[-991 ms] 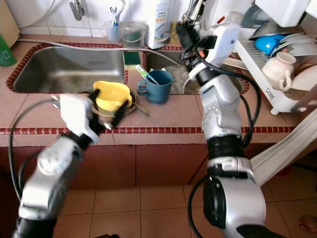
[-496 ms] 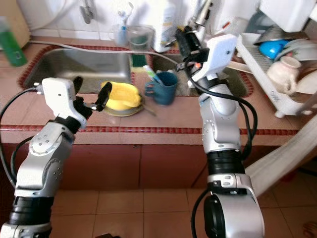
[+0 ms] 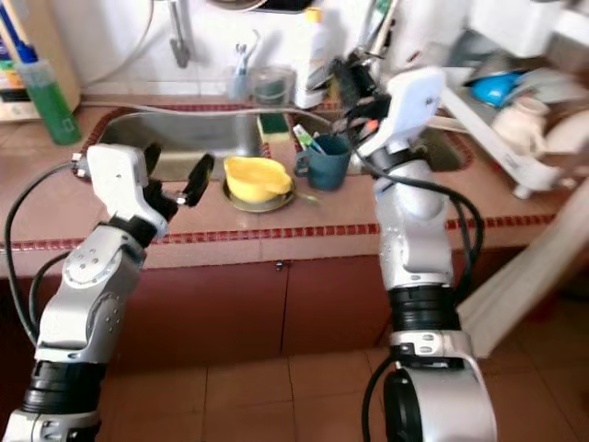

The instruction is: Kitchen organization

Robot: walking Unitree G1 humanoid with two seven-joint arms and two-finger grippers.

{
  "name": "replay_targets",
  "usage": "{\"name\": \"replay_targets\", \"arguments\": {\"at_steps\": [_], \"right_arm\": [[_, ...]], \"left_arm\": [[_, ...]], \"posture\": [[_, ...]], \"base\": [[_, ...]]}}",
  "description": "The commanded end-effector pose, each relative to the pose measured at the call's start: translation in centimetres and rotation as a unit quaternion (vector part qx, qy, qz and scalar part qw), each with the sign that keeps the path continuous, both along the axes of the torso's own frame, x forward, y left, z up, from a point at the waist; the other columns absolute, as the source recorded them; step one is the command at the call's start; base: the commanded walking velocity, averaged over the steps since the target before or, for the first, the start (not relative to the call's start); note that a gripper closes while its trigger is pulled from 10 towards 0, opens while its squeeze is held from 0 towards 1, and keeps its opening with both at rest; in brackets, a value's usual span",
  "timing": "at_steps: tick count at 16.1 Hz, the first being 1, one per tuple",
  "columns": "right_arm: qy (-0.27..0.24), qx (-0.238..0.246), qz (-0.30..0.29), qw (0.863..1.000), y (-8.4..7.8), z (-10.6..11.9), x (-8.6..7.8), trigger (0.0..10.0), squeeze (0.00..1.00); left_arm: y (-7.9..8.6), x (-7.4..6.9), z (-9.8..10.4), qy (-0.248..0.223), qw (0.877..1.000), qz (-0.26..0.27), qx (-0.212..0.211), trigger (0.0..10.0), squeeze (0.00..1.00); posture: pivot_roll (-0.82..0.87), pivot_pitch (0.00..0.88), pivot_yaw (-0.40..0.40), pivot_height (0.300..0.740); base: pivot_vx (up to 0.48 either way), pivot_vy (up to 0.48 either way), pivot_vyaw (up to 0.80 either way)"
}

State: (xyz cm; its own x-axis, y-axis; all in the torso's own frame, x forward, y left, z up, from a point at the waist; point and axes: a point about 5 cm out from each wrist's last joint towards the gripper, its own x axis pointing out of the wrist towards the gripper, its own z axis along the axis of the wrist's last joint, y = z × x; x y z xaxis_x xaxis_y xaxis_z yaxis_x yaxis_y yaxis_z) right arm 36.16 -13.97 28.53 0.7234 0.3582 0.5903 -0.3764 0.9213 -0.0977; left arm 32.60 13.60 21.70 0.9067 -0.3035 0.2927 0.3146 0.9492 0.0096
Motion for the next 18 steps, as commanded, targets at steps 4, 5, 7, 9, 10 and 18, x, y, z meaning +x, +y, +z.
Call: {"name": "replay_targets", "arguments": {"at_steps": [4,5,7,9,10,18], "right_arm": [[-0.01,-0.004,0.021,1.0,1.2,0.7,-0.1,10.0,0.0],[-0.008,-0.004,0.023,1.0,1.2,0.6,-0.1,10.0,0.0],[-0.003,0.005,0.029,1.0,1.1,0.4,-0.1,10.0,0.0],[-0.002,0.006,0.032,0.999,1.1,0.3,-0.2,10.0,0.0],[-0.001,0.002,0.03,1.0,1.0,0.2,-0.2,10.0,0.0],[0.013,-0.01,0.041,0.999,1.3,-0.7,-0.4,10.0,0.0]], "left_arm": [[0.7,-0.2,-0.5,0.01,1.0,0.014,0.006,10.0,0.0],[0.7,-0.2,-0.6,0.012,1.0,0.017,0.005,10.0,0.0],[0.8,-0.4,-0.8,0.007,1.0,0.018,0.021,10.0,0.0],[0.9,-0.5,-1.0,0.01,0.999,0.019,0.024,10.0,0.0],[1.0,-0.6,-1.1,0.009,0.999,0.021,0.029,10.0,0.0],[1.1,-0.6,-1.2,0.004,0.999,0.022,0.038,10.0,0.0]], "posture": [[-0.04,0.0,-0.03,0.74],[-0.04,0.0,-0.03,0.74],[-0.04,0.0,-0.031,0.74],[-0.04,0.0,-0.031,0.74],[-0.04,0.0,-0.031,0.74],[-0.05,0.0,-0.029,0.74]], "base": [[0.0,0.091,0.0],[0.0,0.0,0.0],[0.0,0.0,0.0],[0.0,0.0,0.0],[0.0,0.0,0.0],[0.0,0.0,0.0]]}}
